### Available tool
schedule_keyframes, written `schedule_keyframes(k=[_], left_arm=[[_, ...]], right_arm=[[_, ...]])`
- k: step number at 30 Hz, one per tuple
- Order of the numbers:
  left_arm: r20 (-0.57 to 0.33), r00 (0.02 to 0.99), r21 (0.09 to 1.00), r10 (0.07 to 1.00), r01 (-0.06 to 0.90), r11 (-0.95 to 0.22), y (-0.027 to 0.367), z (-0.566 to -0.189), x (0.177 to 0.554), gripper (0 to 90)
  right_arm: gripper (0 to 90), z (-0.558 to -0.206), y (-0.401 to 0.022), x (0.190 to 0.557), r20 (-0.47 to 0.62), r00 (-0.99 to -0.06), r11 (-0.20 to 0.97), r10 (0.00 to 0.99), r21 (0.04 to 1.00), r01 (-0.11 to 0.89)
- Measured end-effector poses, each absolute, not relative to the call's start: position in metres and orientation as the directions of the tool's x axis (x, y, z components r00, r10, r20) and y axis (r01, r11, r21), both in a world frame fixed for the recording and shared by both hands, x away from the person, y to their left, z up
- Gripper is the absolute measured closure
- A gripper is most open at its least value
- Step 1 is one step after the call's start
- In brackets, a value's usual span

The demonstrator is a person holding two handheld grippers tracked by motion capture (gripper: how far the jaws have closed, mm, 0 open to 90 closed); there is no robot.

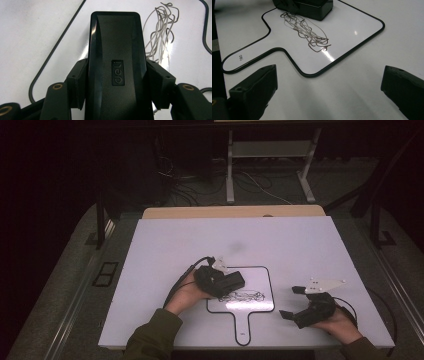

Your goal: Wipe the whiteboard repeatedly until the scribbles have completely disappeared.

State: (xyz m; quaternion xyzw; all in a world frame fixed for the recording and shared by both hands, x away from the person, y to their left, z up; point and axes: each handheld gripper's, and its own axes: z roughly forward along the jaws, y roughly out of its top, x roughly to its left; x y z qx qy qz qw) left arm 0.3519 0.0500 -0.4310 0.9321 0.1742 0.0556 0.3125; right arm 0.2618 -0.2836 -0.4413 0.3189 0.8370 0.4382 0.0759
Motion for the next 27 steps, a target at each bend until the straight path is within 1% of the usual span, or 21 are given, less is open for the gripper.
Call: schedule_keyframes(k=[7,14,22,27], left_arm=[[-0.013,0.933,0.608,0.360,0.293,-0.738,0.0492,-0.4319,0.3498,39.4],[-0.004,0.940,0.602,0.341,0.275,-0.750,0.0458,-0.4315,0.3444,39.3],[0.001,0.924,0.601,0.382,0.305,-0.739,0.0529,-0.4313,0.3508,39.3],[-0.002,0.931,0.596,0.364,0.294,-0.747,0.0500,-0.4310,0.3475,39.3]], right_arm=[[0.0,-0.4415,-0.2833,0.2618,0.151,-0.786,0.414,0.600,0.781,0.467],[0.0,-0.4414,-0.2833,0.2617,0.151,-0.785,0.414,0.601,0.782,0.467],[0.0,-0.4412,-0.2835,0.2616,0.151,-0.786,0.414,0.599,0.782,0.466],[0.0,-0.4413,-0.2834,0.2617,0.151,-0.786,0.414,0.600,0.782,0.466]])
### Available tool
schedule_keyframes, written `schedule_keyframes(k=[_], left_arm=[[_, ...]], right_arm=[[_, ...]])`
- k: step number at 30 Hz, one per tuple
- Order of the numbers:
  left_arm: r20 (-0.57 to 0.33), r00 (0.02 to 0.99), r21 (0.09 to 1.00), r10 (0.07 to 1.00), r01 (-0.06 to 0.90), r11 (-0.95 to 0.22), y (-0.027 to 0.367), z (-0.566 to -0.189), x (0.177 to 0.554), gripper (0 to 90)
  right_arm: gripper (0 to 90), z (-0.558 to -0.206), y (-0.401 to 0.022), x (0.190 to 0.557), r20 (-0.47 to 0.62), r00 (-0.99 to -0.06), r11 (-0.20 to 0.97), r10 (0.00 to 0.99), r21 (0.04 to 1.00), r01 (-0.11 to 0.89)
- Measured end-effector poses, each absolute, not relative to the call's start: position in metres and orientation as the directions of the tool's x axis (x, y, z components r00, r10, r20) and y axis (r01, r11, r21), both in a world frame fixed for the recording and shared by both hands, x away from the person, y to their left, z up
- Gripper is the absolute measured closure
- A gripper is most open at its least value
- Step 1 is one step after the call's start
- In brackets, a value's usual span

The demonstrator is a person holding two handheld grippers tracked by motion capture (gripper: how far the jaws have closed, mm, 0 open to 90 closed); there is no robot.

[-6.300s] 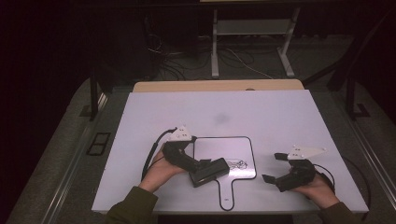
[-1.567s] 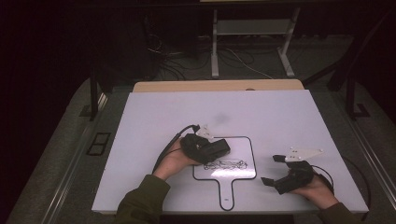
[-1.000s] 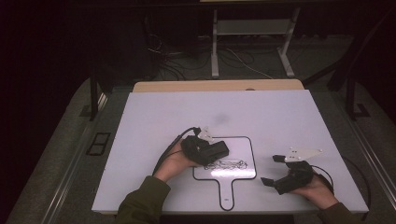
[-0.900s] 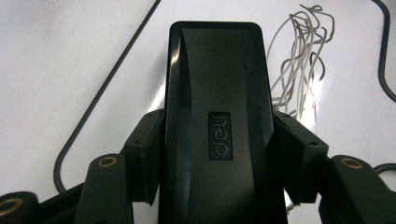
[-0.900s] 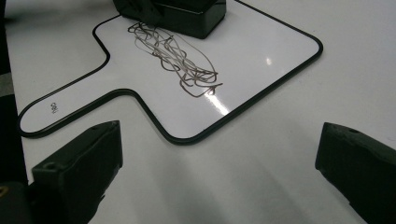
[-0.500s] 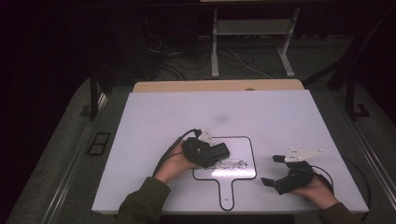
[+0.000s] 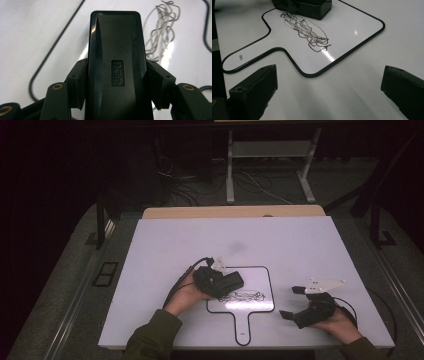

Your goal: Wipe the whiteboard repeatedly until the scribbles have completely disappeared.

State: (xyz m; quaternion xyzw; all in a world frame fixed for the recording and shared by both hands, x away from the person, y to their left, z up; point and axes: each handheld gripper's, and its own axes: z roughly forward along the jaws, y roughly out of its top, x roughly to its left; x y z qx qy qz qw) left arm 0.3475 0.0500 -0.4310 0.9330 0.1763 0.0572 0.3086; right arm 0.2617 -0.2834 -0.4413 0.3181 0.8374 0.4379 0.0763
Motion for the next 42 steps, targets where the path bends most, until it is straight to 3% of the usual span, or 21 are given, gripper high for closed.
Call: schedule_keyframes(k=[14,31,42], left_arm=[[-0.006,0.960,0.595,0.281,0.229,-0.770,0.032,-0.431,0.326,39.3],[-0.008,0.916,0.600,0.400,0.324,-0.731,0.057,-0.431,0.348,39.3],[-0.013,0.936,0.595,0.353,0.291,-0.749,0.046,-0.431,0.337,39.3]], right_arm=[[0.0,-0.441,-0.283,0.262,0.150,-0.786,0.415,0.600,0.782,0.466],[0.0,-0.441,-0.283,0.262,0.149,-0.786,0.415,0.600,0.782,0.465],[0.0,-0.442,-0.283,0.262,0.151,-0.785,0.415,0.601,0.781,0.467]])
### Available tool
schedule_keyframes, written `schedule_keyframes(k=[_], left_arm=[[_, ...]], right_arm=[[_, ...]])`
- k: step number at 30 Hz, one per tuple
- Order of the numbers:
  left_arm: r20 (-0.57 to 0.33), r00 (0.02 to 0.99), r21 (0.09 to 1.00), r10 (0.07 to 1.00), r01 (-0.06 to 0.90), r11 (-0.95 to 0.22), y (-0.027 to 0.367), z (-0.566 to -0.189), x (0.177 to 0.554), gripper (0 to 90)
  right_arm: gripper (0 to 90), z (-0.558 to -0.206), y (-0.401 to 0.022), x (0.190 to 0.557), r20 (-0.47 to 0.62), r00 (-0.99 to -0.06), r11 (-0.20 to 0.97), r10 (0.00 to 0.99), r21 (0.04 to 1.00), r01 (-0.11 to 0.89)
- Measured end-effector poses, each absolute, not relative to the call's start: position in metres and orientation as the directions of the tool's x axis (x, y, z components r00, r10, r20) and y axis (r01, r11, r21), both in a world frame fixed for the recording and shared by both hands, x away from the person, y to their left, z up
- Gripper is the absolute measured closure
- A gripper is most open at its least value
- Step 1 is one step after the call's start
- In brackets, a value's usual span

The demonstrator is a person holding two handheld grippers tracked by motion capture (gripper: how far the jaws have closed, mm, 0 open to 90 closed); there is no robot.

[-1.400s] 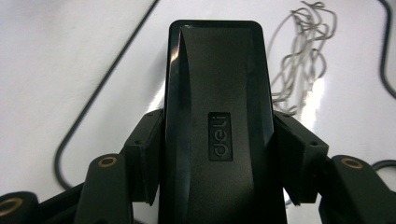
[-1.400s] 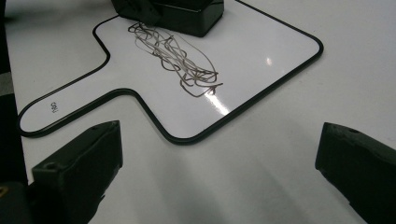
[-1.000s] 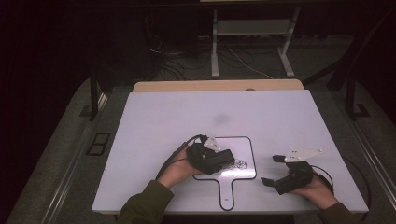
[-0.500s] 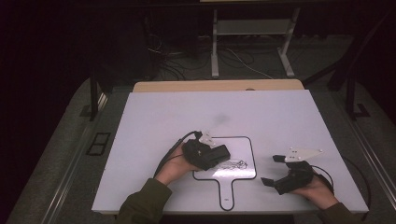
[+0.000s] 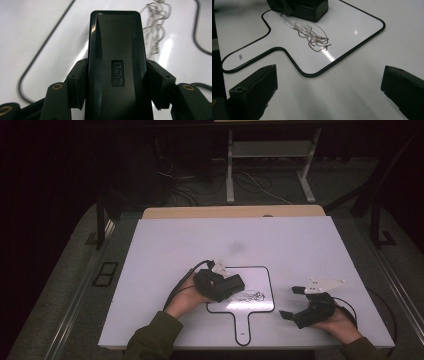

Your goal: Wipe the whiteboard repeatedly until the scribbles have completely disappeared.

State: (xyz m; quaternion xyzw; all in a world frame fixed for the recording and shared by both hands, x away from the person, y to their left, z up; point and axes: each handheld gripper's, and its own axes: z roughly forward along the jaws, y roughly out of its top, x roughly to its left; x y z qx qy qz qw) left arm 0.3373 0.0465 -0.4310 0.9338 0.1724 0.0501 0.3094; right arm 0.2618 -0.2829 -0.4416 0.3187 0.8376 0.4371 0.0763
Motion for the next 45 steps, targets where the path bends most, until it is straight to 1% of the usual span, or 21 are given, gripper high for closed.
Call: schedule_keyframes(k=[7,11,21,29,32,36,45], left_arm=[[-0.013,0.959,0.593,0.282,0.235,-0.770,0.029,-0.431,0.323,39.3],[-0.008,0.963,0.592,0.270,0.222,-0.775,0.027,-0.431,0.323,39.3],[-0.012,0.943,0.595,0.333,0.275,-0.755,0.041,-0.431,0.336,39.3],[0.014,0.918,0.588,0.397,0.314,-0.746,0.062,-0.430,0.347,39.3],[0.010,0.907,0.587,0.421,0.336,-0.737,0.070,-0.430,0.348,39.3],[0.014,0.910,0.581,0.415,0.331,-0.744,0.072,-0.429,0.342,39.3],[0.006,0.933,0.570,0.360,0.292,-0.768,0.065,-0.428,0.320,39.4]], right_arm=[[0.0,-0.442,-0.283,0.262,0.151,-0.785,0.417,0.601,0.779,0.468],[0.0,-0.442,-0.283,0.262,0.152,-0.784,0.415,0.601,0.780,0.469],[0.0,-0.441,-0.283,0.262,0.150,-0.786,0.415,0.600,0.781,0.466],[0.0,-0.441,-0.284,0.262,0.151,-0.784,0.414,0.602,0.781,0.468],[0.0,-0.441,-0.284,0.262,0.152,-0.784,0.411,0.602,0.782,0.468],[0.0,-0.441,-0.284,0.262,0.152,-0.784,0.412,0.602,0.782,0.468],[0.0,-0.441,-0.284,0.262,0.148,-0.784,0.413,0.602,0.783,0.465]])
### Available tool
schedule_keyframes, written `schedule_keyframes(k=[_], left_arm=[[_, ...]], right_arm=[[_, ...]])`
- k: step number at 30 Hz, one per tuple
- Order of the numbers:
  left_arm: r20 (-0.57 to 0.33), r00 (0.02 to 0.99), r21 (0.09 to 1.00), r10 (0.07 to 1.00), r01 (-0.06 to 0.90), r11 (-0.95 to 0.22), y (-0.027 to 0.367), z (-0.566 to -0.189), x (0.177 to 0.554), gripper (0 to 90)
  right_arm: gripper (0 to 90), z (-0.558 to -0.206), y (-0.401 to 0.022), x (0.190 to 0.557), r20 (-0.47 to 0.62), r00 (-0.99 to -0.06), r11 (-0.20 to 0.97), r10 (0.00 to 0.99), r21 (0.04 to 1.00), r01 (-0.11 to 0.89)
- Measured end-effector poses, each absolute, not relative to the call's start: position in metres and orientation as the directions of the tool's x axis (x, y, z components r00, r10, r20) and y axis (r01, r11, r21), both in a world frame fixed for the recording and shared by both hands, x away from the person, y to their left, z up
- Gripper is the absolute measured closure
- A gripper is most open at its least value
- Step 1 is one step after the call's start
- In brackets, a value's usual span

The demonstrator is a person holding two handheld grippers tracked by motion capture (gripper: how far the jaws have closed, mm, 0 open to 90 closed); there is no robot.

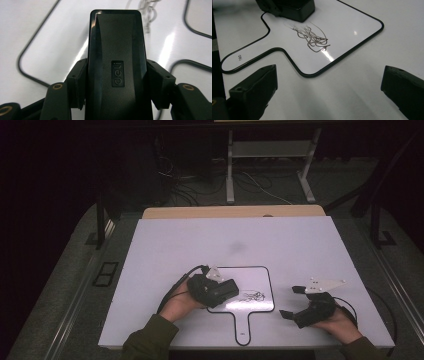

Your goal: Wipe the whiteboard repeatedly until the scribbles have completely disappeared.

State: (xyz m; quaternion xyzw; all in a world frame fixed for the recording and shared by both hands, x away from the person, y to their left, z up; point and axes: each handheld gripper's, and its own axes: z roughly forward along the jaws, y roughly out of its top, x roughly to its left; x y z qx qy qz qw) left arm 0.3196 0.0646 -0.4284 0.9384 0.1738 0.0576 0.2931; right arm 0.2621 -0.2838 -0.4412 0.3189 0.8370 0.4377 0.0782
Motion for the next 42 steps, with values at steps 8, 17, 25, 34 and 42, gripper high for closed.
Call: schedule_keyframes(k=[8,17,25,34,42], left_arm=[[0.025,0.909,0.577,0.417,0.327,-0.748,0.074,-0.429,0.331,39.4],[0.017,0.926,0.567,0.377,0.301,-0.767,0.066,-0.429,0.322,39.4],[0.030,0.912,0.565,0.409,0.322,-0.760,0.068,-0.428,0.331,39.4],[-0.001,0.932,0.571,0.364,0.299,-0.764,0.059,-0.429,0.319,39.4],[0.035,0.916,0.564,0.399,0.312,-0.765,0.062,-0.429,0.328,39.4]], right_arm=[[0.0,-0.441,-0.284,0.262,0.145,-0.785,0.415,0.602,0.784,0.463],[0.0,-0.442,-0.283,0.262,0.147,-0.784,0.415,0.604,0.782,0.466],[0.0,-0.441,-0.283,0.262,0.144,-0.785,0.416,0.603,0.782,0.463],[0.0,-0.442,-0.282,0.263,0.143,-0.784,0.418,0.604,0.781,0.465],[0.0,-0.442,-0.282,0.262,0.144,-0.783,0.418,0.605,0.780,0.466]])
